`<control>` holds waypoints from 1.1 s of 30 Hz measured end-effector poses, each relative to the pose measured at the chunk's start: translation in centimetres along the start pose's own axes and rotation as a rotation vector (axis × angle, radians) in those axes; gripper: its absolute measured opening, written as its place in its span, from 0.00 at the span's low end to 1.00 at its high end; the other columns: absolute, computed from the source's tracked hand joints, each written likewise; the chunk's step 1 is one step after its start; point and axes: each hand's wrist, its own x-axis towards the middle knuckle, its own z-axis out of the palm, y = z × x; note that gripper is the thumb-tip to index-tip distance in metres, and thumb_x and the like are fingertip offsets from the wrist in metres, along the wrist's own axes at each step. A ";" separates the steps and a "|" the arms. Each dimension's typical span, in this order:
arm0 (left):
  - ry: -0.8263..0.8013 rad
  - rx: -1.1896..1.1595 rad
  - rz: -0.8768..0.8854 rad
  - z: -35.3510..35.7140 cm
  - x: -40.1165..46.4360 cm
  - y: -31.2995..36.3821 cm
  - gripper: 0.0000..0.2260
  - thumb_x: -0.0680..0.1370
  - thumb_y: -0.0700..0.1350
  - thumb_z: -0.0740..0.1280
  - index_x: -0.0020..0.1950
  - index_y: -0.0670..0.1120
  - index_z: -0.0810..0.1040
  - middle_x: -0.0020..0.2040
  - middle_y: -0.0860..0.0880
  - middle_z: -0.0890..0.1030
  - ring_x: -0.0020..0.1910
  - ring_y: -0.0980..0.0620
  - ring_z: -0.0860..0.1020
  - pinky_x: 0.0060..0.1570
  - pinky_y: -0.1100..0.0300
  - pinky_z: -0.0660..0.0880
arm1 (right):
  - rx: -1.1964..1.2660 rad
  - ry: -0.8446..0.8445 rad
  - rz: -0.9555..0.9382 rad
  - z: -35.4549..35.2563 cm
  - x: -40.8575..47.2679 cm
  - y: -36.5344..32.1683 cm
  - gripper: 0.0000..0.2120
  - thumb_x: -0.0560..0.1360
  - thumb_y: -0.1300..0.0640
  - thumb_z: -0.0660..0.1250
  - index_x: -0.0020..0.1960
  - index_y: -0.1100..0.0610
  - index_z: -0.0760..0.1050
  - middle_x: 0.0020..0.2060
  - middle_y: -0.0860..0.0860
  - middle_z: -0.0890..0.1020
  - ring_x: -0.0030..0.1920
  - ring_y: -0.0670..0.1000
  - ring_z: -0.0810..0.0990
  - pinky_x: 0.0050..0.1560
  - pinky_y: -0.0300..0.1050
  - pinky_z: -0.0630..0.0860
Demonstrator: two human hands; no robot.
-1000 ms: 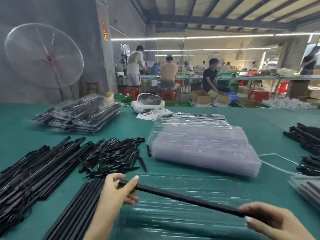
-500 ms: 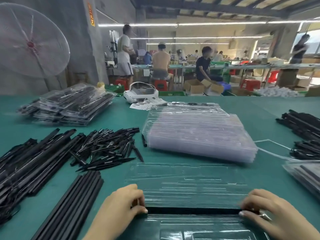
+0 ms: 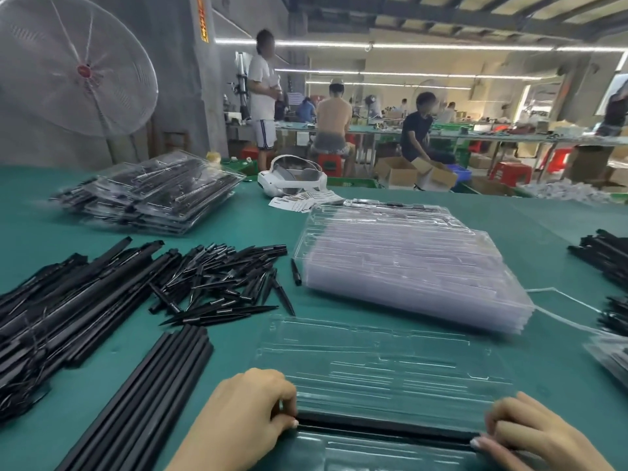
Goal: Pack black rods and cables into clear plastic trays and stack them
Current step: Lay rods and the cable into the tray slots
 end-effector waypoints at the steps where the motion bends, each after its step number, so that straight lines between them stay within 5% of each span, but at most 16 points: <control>1: 0.010 0.021 -0.004 0.1 0.0 0.1 0.07 0.76 0.57 0.65 0.47 0.55 0.75 0.39 0.63 0.70 0.45 0.62 0.70 0.38 0.74 0.60 | -0.019 -0.001 -0.014 -0.1 0.1 -0.1 0.27 0.79 0.40 0.56 0.26 0.53 0.68 0.30 0.43 0.74 0.30 0.44 0.69 0.33 0.31 0.69; 8: -0.002 -0.145 -0.131 0.5 -0.1 0.0 0.08 0.71 0.55 0.72 0.37 0.60 0.73 0.45 0.61 0.75 0.39 0.66 0.71 0.38 0.70 0.64 | -0.134 0.026 -0.156 0.7 0.7 -0.7 0.31 0.81 0.45 0.52 0.22 0.54 0.68 0.27 0.46 0.75 0.26 0.47 0.71 0.35 0.30 0.67; 15: 0.174 -0.510 -0.176 0.9 0.9 -1.2 0.12 0.74 0.48 0.72 0.32 0.50 0.76 0.37 0.52 0.75 0.26 0.57 0.76 0.28 0.65 0.72 | -0.164 0.016 -0.096 1.7 -0.4 -1.1 0.30 0.81 0.45 0.50 0.26 0.55 0.72 0.29 0.48 0.75 0.27 0.48 0.74 0.28 0.35 0.69; 17: 0.384 -0.367 -0.178 0.5 2.0 -2.8 0.07 0.75 0.46 0.71 0.37 0.52 0.78 0.40 0.53 0.77 0.33 0.57 0.76 0.37 0.61 0.73 | -0.176 0.010 -0.085 2.0 -0.5 -1.3 0.29 0.81 0.45 0.49 0.27 0.56 0.72 0.29 0.49 0.75 0.30 0.46 0.71 0.32 0.32 0.65; 19: 0.451 -0.080 -0.256 -0.1 3.3 -4.6 0.05 0.79 0.47 0.65 0.52 0.54 0.79 0.54 0.55 0.78 0.52 0.58 0.74 0.53 0.58 0.71 | -0.190 0.012 -0.066 2.1 -0.6 -1.4 0.29 0.81 0.44 0.48 0.28 0.56 0.72 0.29 0.48 0.74 0.33 0.45 0.66 0.36 0.32 0.61; 21: 0.285 0.162 -0.391 -0.2 4.7 -6.9 0.17 0.82 0.47 0.58 0.71 0.51 0.68 0.71 0.54 0.68 0.72 0.53 0.61 0.69 0.54 0.60 | -0.193 0.019 -0.045 2.1 -0.7 -1.6 0.29 0.81 0.44 0.48 0.29 0.56 0.71 0.29 0.48 0.73 0.34 0.46 0.65 0.37 0.32 0.59; 23: 0.094 0.213 -0.484 0.2 5.7 -8.1 0.22 0.83 0.47 0.53 0.78 0.49 0.54 0.78 0.53 0.54 0.77 0.51 0.50 0.74 0.50 0.51 | -0.207 0.005 -0.017 1.9 -0.7 -1.6 0.28 0.81 0.43 0.48 0.30 0.56 0.71 0.30 0.48 0.72 0.34 0.46 0.65 0.35 0.34 0.61; 26: 0.122 0.139 -0.484 0.8 5.9 -8.2 0.22 0.83 0.46 0.54 0.77 0.47 0.55 0.78 0.51 0.53 0.75 0.49 0.58 0.71 0.50 0.59 | -0.189 -0.021 0.004 1.9 -1.0 -1.6 0.27 0.80 0.42 0.47 0.31 0.55 0.70 0.31 0.47 0.72 0.34 0.45 0.66 0.33 0.36 0.65; 28: 0.243 0.084 -0.484 0.9 5.7 -8.2 0.21 0.82 0.45 0.59 0.74 0.44 0.62 0.76 0.49 0.58 0.66 0.47 0.71 0.60 0.54 0.71 | -0.177 -0.040 0.019 1.9 -1.0 -1.7 0.27 0.80 0.41 0.47 0.32 0.54 0.69 0.31 0.46 0.72 0.33 0.45 0.67 0.32 0.35 0.65; 30: 0.308 0.101 -0.506 0.6 5.4 -8.0 0.17 0.81 0.44 0.62 0.68 0.41 0.67 0.69 0.46 0.65 0.54 0.46 0.77 0.47 0.56 0.73 | -0.174 -0.084 0.038 1.7 -1.0 -1.7 0.25 0.80 0.41 0.49 0.32 0.54 0.69 0.31 0.45 0.71 0.32 0.44 0.68 0.31 0.33 0.62; 33: 0.304 0.209 -0.488 -0.2 5.4 -8.0 0.10 0.79 0.40 0.65 0.59 0.40 0.70 0.58 0.44 0.71 0.49 0.46 0.76 0.47 0.57 0.71 | -0.143 -0.121 0.063 1.4 -1.2 -1.8 0.16 0.74 0.46 0.65 0.33 0.53 0.68 0.32 0.44 0.70 0.33 0.43 0.67 0.31 0.30 0.60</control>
